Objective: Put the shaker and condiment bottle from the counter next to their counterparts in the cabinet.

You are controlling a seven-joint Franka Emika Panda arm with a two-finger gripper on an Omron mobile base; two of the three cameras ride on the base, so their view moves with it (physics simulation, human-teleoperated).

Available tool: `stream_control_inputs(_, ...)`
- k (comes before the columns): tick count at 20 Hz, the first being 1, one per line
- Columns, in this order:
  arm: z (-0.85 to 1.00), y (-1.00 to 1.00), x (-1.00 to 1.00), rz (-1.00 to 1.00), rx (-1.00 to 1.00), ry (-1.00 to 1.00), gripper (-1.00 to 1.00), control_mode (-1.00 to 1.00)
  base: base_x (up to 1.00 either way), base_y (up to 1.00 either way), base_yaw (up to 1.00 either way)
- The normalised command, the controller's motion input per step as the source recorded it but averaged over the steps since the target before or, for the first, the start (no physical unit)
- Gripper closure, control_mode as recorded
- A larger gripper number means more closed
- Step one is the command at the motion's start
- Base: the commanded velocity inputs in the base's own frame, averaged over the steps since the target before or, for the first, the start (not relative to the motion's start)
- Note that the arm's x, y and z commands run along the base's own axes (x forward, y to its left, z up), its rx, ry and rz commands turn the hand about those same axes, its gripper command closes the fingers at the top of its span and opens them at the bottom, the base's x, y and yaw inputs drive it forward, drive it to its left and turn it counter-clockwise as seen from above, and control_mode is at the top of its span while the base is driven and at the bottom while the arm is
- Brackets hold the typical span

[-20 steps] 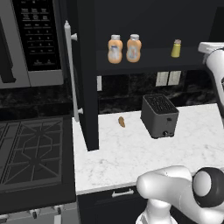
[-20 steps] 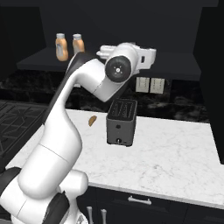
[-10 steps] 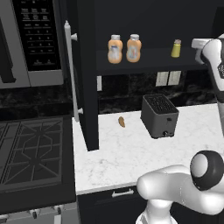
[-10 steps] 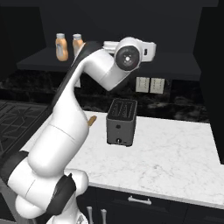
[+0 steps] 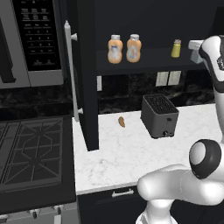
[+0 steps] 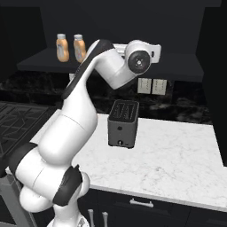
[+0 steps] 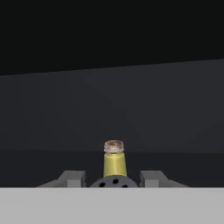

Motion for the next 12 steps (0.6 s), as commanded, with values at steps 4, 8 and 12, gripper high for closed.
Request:
stream_control_inputs(4, 0.02, 0.0, 0.4, 0.0, 0.0, 0.0, 1.0, -1.0, 0.0, 0.0, 0.0)
stream_control_inputs(8, 0.16, 0.0, 0.42, 0.0, 0.02, 0.05, 1.0, -1.0, 0.0, 0.0, 0.0)
stream_control_inputs(12, 0.09, -0.15, 0.18, 0.0, 0.1, 0.05, 1.0, -1.0, 0.0, 0.0, 0.0)
